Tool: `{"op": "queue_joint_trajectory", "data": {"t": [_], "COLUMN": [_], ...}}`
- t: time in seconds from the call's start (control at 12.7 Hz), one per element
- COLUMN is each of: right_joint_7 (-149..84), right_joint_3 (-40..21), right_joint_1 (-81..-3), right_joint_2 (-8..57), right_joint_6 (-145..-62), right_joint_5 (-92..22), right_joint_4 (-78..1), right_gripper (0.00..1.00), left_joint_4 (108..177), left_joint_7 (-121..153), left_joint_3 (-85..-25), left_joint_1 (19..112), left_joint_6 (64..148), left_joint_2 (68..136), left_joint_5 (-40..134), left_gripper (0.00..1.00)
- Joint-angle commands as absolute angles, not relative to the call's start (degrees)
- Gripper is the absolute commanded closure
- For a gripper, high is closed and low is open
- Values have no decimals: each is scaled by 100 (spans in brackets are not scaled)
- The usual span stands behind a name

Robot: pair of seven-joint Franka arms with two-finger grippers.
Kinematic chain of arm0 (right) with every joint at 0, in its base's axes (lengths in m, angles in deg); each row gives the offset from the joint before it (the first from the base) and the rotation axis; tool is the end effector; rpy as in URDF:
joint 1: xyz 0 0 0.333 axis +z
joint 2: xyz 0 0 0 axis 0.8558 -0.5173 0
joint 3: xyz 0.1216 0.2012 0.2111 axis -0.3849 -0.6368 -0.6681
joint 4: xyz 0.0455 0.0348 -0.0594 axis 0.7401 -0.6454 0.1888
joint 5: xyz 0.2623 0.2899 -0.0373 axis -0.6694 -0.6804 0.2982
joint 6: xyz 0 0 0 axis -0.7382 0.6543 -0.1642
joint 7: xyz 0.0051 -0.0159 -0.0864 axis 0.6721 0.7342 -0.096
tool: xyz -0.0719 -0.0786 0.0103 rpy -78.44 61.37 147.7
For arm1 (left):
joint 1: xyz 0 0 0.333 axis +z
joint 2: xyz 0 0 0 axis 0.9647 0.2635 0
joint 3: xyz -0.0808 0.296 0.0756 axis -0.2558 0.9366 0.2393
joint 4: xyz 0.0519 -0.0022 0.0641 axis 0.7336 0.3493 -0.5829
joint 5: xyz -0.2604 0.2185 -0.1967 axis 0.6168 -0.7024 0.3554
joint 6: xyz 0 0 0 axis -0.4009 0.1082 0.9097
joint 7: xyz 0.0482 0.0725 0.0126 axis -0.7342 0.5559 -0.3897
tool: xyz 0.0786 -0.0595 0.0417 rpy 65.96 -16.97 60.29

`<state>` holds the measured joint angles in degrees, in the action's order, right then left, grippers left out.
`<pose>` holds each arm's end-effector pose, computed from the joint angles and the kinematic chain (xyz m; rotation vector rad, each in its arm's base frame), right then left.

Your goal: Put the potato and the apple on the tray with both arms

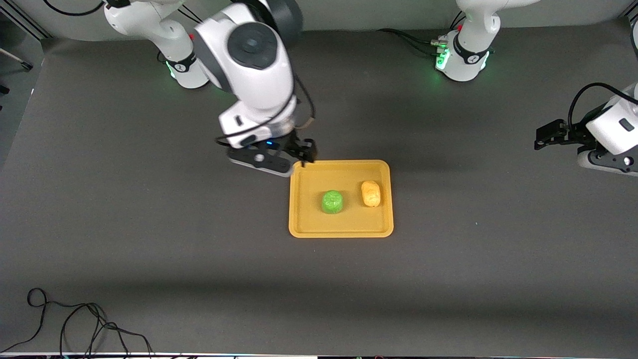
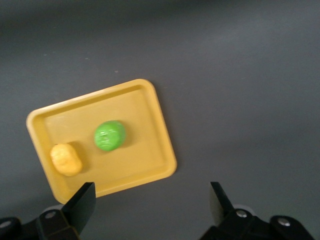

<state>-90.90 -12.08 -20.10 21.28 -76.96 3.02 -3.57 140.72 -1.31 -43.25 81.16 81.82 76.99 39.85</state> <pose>0.5508 0.4082 0.5446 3.0512 -0.4526 0.0146 0.5559 -0.0019 0.5575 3.0841 -0.2856 -0.1492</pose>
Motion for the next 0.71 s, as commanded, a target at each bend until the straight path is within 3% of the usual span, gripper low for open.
{"op": "queue_joint_trajectory", "data": {"t": [0.0, 0.39, 0.63], "right_joint_7": [-7733, -5359, -4355], "right_joint_3": [-1189, -1434, -1759], "right_joint_1": [-2814, -4791, -5873], "right_joint_2": [2941, 4190, 4552], "right_joint_6": [-7632, -7868, -8088], "right_joint_5": [177, 168, 168], "right_joint_4": [-1263, -2670, -3120], "right_gripper": [0, 0, 0], "left_joint_4": [14097, 14106, 14097], "left_joint_7": [-182, -165, -156], "left_joint_3": [-4331, -4340, -4349], "left_joint_1": [8123, 8123, 8123], "left_joint_6": [8291, 8406, 8406], "left_joint_2": [7598, 7397, 7308], "left_joint_5": [3937, 3699, 3699], "left_gripper": [0, 0, 0]}}
